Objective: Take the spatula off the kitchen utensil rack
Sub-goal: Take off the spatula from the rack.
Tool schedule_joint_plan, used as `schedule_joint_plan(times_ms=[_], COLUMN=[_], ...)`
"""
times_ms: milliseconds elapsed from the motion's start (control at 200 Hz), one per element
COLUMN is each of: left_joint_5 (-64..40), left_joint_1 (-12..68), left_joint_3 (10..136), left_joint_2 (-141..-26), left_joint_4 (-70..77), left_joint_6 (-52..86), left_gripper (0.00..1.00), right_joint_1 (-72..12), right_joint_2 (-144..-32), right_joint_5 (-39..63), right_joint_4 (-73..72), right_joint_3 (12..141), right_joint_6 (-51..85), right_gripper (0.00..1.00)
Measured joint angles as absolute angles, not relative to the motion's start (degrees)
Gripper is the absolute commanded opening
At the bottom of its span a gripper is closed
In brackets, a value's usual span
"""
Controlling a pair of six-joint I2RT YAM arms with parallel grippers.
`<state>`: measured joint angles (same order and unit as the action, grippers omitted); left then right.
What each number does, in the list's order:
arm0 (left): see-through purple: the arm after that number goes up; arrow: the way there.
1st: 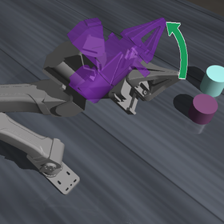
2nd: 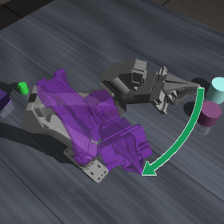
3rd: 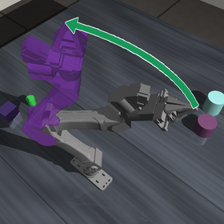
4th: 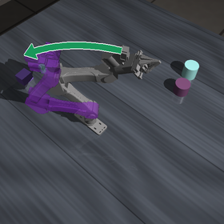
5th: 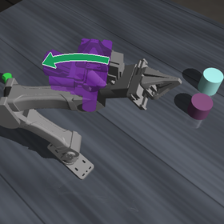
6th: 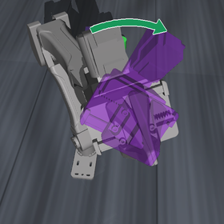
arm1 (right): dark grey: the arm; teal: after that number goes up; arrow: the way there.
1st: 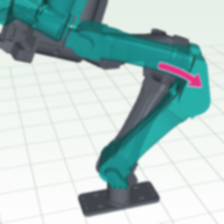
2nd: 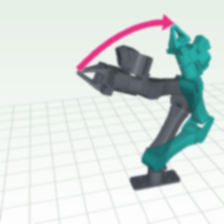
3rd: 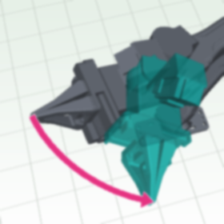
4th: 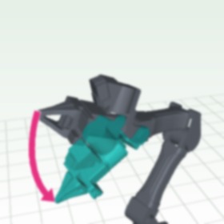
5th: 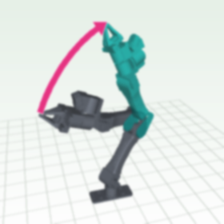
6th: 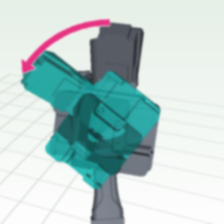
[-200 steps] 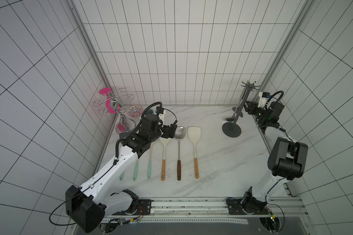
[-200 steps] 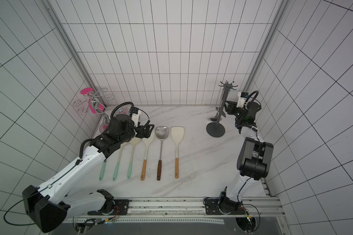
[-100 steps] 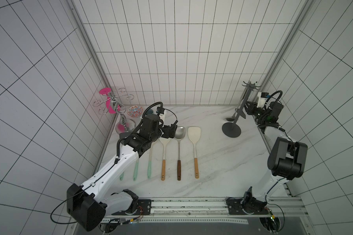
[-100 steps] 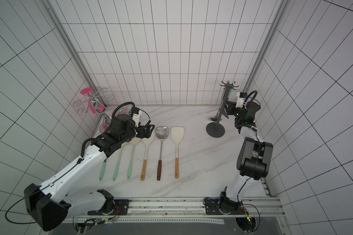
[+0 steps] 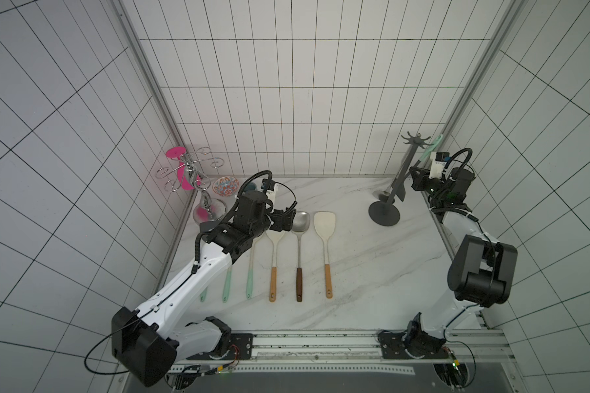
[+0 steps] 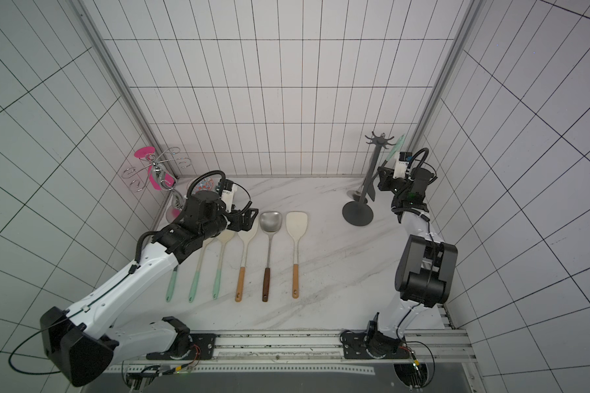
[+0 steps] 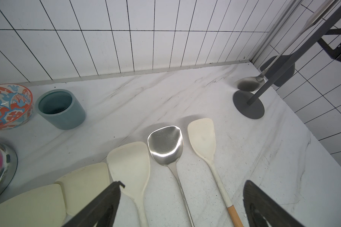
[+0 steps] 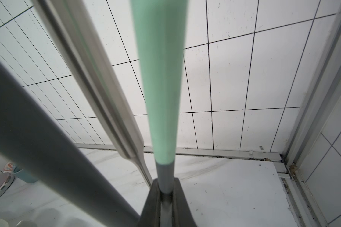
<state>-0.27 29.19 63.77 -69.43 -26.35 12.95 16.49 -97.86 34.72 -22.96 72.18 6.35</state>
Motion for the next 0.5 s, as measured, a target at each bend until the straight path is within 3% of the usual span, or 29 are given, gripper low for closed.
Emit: schedule_joint_plan(times_ms=[500], left_joint_5=[-0.3], left_joint_1=[29.19], left_joint_3=[63.66], left_joint_2=[-69.38], left_joint_4=[-26.3], left_joint_6=[12.82], left_gripper=[0.98], right_joint_1=[12.95], right_joint_2=[-90.13], right_joint_5=[14.63], right_joint_4=[-12.71], right_joint_3=[72.16], right_joint_6=[0.38], right_gripper=[0.0])
